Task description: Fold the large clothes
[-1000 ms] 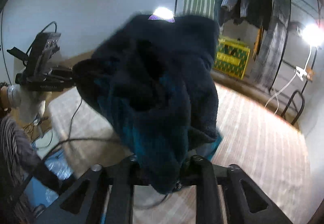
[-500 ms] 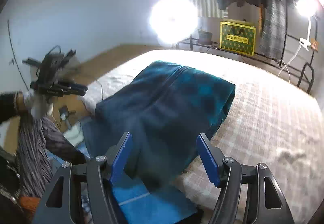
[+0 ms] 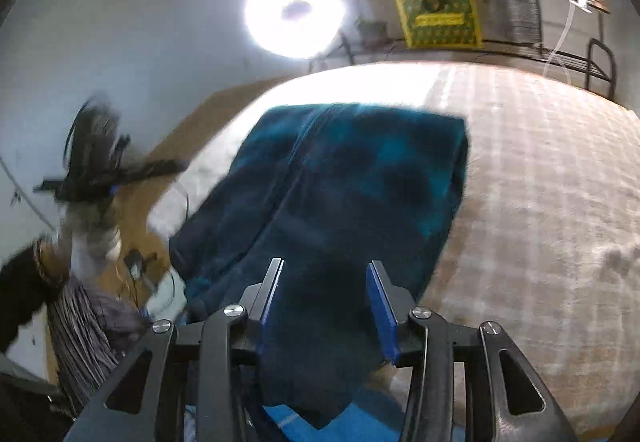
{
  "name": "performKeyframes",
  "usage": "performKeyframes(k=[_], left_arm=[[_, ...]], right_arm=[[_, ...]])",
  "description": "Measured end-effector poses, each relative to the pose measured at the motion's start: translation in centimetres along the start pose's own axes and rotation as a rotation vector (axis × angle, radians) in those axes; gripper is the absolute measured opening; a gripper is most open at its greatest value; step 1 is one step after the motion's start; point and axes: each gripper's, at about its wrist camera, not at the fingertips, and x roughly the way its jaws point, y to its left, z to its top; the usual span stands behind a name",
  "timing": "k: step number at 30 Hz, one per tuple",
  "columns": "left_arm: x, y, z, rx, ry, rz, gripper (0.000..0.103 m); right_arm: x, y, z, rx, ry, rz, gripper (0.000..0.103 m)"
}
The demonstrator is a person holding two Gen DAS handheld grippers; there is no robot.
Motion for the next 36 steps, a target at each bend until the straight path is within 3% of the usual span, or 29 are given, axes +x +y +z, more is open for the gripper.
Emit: performKeyframes(k=[4,7,9,11,13,15,18,20,22,25,27,29,30,31,32,33,34,36], left_arm=[[5.5,2.8,-1.8,-0.044,0.178,0.069,0.032],[4.8,2.5,-1.4,-0.034,0.164,0.062,0.032],[3.0,1.7,0.1,-0.008,0.084,0.059,0.032],[1.7,0.9,2.2,0.011,0.019,0.051,0.032],[1.3,0.6,4.1,0.003,-0.03,0.047,0.032],[1.4,0.7,6.3,-0.034,-0.065,0.031,0.032],[2.8,1.4,8.6,-0.083,-0.078,0.004,0.038],[4.2,2.2,9.6,-0.116,-0.073,0.003,0.041],[5.7,2.5,10.2,-0.143,-0.051,-0.007,0.041],[7.2,1.8,11.0,-0.121,-0.038,-0.017,0.041],[8.6,0.5,11.3,-0.024,-0.046,0.057,0.041],[11.8,0.1,10.9,0.049,0.007,0.189,0.041],[14.1,0.9,10.4,0.032,0.071,0.212,0.041],[15.1,1.4,9.8,0.012,0.064,0.211,0.042],[15.0,0.9,9.6,0.044,0.027,0.233,0.042],[15.2,0.4,9.8,0.088,0.041,0.256,0.042],[15.1,-0.1,10.1,0.12,0.049,0.27,0.042],[14.1,0.2,10.5,0.089,0.046,0.246,0.042]], right_arm=[[4.8,2.9,-3.4,-0.234,0.197,-0.151,0.044],[5.5,4.7,-4.6,-0.376,0.225,-0.214,0.044],[4.4,4.2,-3.4,-0.317,0.204,-0.159,0.04],[2.4,2.7,-1.2,-0.199,0.121,-0.089,0.04],[0.7,1.5,1.2,-0.135,0.029,-0.09,0.046],[-0.1,-0.2,3.6,-0.072,-0.046,-0.123,0.062],[0.0,-4.0,6.3,0.082,-0.114,-0.113,0.068],[1.3,-6.7,7.1,0.194,-0.109,-0.107,0.068],[3.1,-9.1,7.6,0.302,-0.067,-0.044,0.067],[5.1,-10.1,8.8,0.342,-0.049,0.004,0.063],[6.1,-8.9,9.8,0.283,-0.053,-0.04,0.057],[7.6,-7.6,10.2,0.208,-0.006,-0.168,0.057],[9.0,-7.6,10.2,0.197,0.033,-0.219,0.058],[9.7,-8.2,10.2,0.213,0.055,-0.242,0.061],[10.2,-8.7,10.0,0.238,0.065,-0.256,0.068],[10.5,-9.3,9.7,0.272,0.065,-0.262,0.071],[10.4,-9.4,9.8,0.283,0.059,-0.26,0.071],[9.6,-9.3,9.9,0.278,0.048,-0.273,0.071]])
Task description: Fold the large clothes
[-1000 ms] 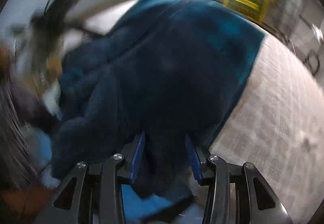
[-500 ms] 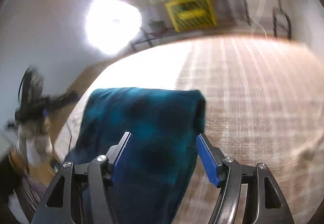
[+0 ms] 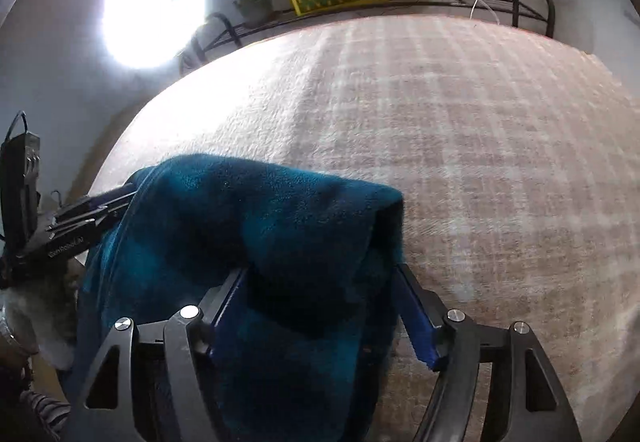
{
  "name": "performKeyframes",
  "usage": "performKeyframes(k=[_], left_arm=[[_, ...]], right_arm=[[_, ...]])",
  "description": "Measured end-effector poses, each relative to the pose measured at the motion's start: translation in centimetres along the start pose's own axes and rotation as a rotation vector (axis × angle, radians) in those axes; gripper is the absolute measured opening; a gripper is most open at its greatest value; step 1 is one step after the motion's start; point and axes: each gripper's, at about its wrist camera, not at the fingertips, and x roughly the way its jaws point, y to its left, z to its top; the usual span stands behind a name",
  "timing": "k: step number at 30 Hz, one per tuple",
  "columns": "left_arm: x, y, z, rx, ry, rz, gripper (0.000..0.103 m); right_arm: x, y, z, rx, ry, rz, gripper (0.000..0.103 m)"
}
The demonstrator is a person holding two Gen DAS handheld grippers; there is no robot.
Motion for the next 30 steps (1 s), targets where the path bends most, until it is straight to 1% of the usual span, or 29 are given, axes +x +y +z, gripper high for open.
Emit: performKeyframes(k=[2,4,6,7,9,10,11,12,13,14,15,17,19,20,21,23,25,27,30], left_arm=[[-1.6,0.8,-0.4,-0.056,-0.007,-0.043,0.042],[-3.4,1.3,-1.0,-0.087,-0.026,-0.073,0.042],[-5.4,1.4,-1.7,-0.11,-0.04,-0.116,0.043],[-6.4,1.3,-2.3,-0.124,-0.044,-0.151,0.043],[-8.1,0.6,-3.1,-0.13,-0.042,-0.193,0.047],[-8.9,0.5,-3.8,-0.126,-0.044,-0.203,0.052],[-9.7,0.5,-4.6,-0.133,-0.043,-0.211,0.06],[-10.0,0.8,-5.1,-0.144,-0.036,-0.219,0.064],[-10.2,1.2,-5.6,-0.157,-0.027,-0.22,0.073],[-10.6,1.8,-6.4,-0.176,-0.019,-0.209,0.077],[-11.2,2.7,-7.5,-0.199,-0.011,-0.195,0.077],[-11.4,4.8,-8.8,-0.256,0.003,-0.19,0.077],[-11.3,7.6,-10.2,-0.363,0.021,-0.209,0.077],[-11.0,8.7,-10.7,-0.41,0.027,-0.224,0.077],[-10.6,9.8,-11.1,-0.467,0.037,-0.255,0.077],[-9.6,11.4,-11.5,-0.538,0.061,-0.304,0.077],[-8.7,12.0,-11.5,-0.567,0.081,-0.349,0.077],[-7.7,11.9,-11.6,-0.563,0.11,-0.392,0.077],[-6.0,11.3,-11.3,-0.552,0.153,-0.427,0.077]], right_arm=[[-1.9,-0.4,-0.3,0.016,-0.03,0.013,0.069],[-4.5,-1.1,-0.8,0.053,-0.067,0.051,0.065],[-6.9,-1.9,-1.8,0.062,-0.092,0.085,0.062],[-7.4,-1.6,-1.9,0.058,-0.095,0.099,0.062],[-8.7,-1.8,-3.4,0.068,-0.087,0.147,0.062],[-8.9,-1.9,-4.4,0.083,-0.066,0.197,0.062],[-9.2,-2.0,-5.4,0.09,-0.049,0.234,0.062],[-9.3,-2.1,-6.2,0.091,-0.036,0.255,0.067],[-9.3,-2.2,-7.6,0.086,-0.024,0.266,0.076],[-8.8,-2.2,-8.0,0.082,-0.015,0.268,0.081],[-8.3,-2.3,-8.6,0.083,-0.006,0.27,0.087],[-7.6,-3.0,-10.0,0.103,0.019,0.291,0.087],[-6.9,-3.9,-10.8,0.145,0.033,0.312,0.087],[-6.5,-4.4,-10.9,0.167,0.034,0.323,0.087],[-6.1,-5.1,-11.0,0.2,0.041,0.345,0.086],[-5.2,-5.8,-10.6,0.243,0.049,0.381,0.086],[-4.9,-6.3,-10.2,0.271,0.037,0.416,0.085],[-4.5,-6.0,-9.7,0.274,0.041,0.435,0.084],[-3.8,-4.9,-9.2,0.25,0.047,0.441,0.083]])
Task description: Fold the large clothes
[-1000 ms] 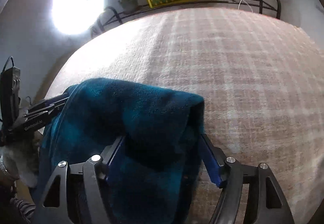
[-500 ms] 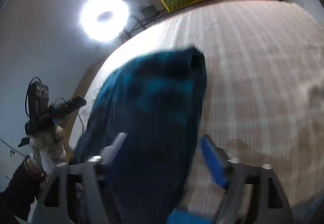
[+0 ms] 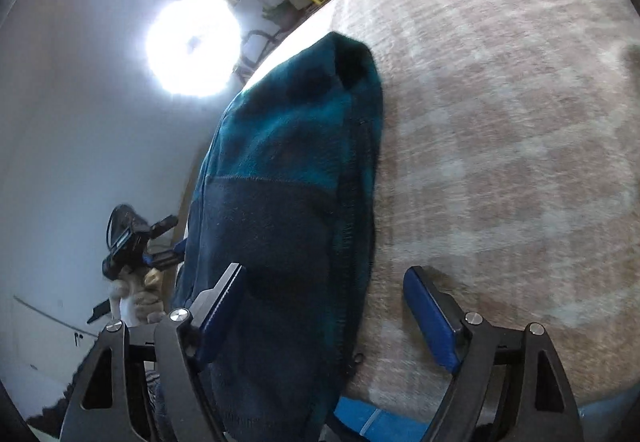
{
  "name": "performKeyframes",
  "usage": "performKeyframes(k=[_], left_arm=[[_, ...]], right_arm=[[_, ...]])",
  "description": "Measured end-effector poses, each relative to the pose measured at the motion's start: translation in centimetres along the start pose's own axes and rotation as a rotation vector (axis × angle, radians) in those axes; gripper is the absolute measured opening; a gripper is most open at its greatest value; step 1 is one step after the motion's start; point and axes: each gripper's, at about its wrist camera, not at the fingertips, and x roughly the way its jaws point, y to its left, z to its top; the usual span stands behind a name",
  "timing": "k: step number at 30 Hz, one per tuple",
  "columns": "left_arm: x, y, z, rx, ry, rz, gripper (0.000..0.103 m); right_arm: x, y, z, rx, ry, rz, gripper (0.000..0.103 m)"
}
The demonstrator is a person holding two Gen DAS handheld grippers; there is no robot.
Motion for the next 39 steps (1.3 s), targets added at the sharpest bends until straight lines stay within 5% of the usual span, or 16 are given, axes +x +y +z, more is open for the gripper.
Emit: performKeyframes(k=[2,6,12,14,16,20,33,39], left_arm=[[1.7,-0.1,0.3,0.002,0.06,-0.026,0.077],[3.3,-1.9,0.8,0.079,0.07,-0.025,0.077],[4.7,-2.5,1.4,0.038,0.066,-0.047,0.076],[5.1,-3.1,1.3,0.054,0.059,-0.026,0.064],[5.7,-3.6,1.1,0.063,0.078,-0.016,0.045],[5.1,-5.9,0.1,0.162,0.025,0.064,0.031],[1.0,-11.8,-3.3,0.369,-0.132,0.085,0.027],[-0.6,-13.1,-3.6,0.401,-0.181,0.059,0.027]], right_arm=[[-0.1,0.5,-0.2,-0.013,-0.003,0.003,0.08],[0.7,0.5,-0.2,0.013,0.004,0.059,0.069],[1.8,1.5,-0.2,0.021,0.022,0.087,0.057],[2.2,2.2,-0.2,0.004,0.037,0.067,0.046],[2.6,3.5,-0.2,-0.025,0.052,0.027,0.035],[2.7,7.0,-0.3,-0.166,0.035,-0.1,0.023],[0.1,16.9,-1.5,-0.544,-0.112,-0.411,0.017],[-1.7,19.0,-1.9,-0.625,-0.176,-0.455,0.017]])
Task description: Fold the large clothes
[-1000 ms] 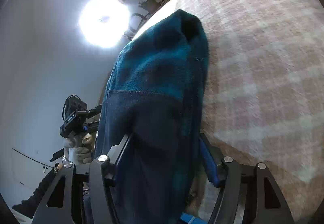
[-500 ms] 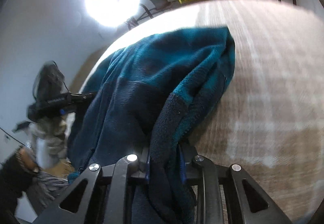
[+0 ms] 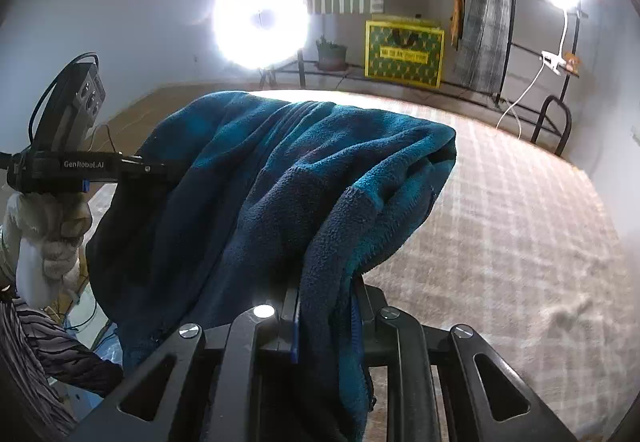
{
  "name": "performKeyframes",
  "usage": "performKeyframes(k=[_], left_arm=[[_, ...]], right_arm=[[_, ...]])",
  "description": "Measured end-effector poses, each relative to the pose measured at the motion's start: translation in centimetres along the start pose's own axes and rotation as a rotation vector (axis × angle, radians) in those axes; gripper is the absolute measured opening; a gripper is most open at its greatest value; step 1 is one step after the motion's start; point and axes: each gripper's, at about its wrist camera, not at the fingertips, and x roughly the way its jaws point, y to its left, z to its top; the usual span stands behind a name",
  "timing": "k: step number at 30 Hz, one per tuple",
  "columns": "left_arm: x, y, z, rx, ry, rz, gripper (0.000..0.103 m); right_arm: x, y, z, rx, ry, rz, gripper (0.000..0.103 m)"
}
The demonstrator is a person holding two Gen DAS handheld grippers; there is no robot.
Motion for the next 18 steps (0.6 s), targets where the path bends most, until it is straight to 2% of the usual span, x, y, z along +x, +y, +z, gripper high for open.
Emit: performKeyframes(k=[9,14,18], left_arm=[[1.1,-2.2,3.0,0.042,-0.034,-0.025,0.027],[2.5,-4.6,5.1,0.046,-0.048,-0.062,0.027],[4.9,-7.0,6.7,0.052,-0.042,-0.088,0.027]], right_arm=[[-1.2,-1.0,1.3,-0.01,-0.043,-0.052,0.017],[-1.4,-3.9,2.8,0.036,-0.047,-0.062,0.017],[-1.7,-7.0,4.3,0.019,-0.051,-0.102,0.017]])
